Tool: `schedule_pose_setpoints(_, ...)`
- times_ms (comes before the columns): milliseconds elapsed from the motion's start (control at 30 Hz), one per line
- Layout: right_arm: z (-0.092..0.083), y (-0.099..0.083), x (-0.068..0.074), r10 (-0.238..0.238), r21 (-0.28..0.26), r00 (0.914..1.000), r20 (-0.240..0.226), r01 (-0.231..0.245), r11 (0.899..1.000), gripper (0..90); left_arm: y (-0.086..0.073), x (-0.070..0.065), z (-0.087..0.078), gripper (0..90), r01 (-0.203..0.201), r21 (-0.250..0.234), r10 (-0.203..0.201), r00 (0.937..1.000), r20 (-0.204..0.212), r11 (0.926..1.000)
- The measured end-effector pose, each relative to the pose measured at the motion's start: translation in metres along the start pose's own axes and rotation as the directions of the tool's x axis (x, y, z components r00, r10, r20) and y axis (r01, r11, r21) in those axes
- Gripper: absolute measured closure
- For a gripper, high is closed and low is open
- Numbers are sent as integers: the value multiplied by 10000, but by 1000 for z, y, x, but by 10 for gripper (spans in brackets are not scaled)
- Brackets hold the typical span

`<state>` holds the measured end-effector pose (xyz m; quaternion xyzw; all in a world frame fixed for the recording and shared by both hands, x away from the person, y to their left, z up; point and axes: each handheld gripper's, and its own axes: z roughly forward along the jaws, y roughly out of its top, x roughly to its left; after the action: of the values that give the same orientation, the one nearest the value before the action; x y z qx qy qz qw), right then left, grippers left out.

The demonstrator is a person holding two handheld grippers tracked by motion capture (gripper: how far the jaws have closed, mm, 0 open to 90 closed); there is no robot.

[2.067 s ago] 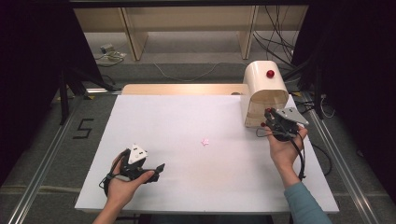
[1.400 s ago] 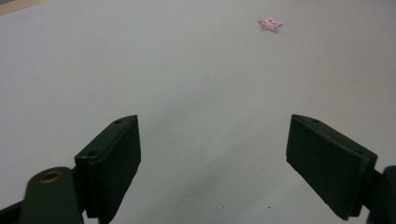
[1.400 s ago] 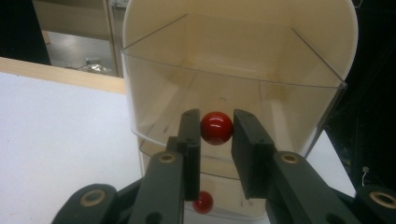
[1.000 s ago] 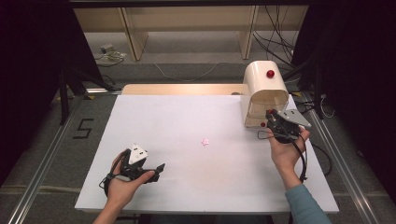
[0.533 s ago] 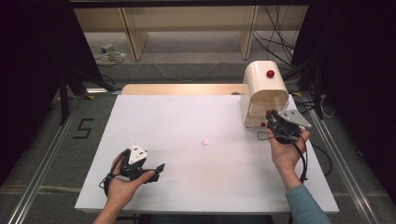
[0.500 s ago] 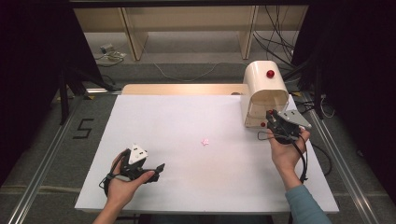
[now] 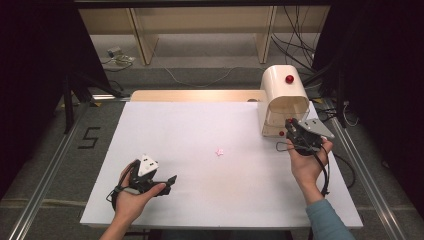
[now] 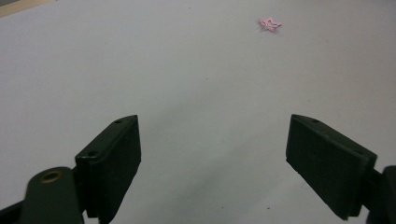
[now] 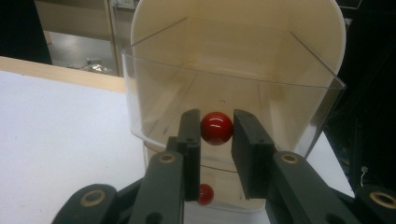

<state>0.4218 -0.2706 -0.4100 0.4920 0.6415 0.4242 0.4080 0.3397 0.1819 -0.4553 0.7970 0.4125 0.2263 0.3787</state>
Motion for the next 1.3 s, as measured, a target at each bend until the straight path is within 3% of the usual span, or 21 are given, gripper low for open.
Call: schedule_pose_setpoints(1300,-8,0,1,-36,-55,10000,0,36,10000,739,0,-1,0,180,-5,-42,5,10000,-18,10000)
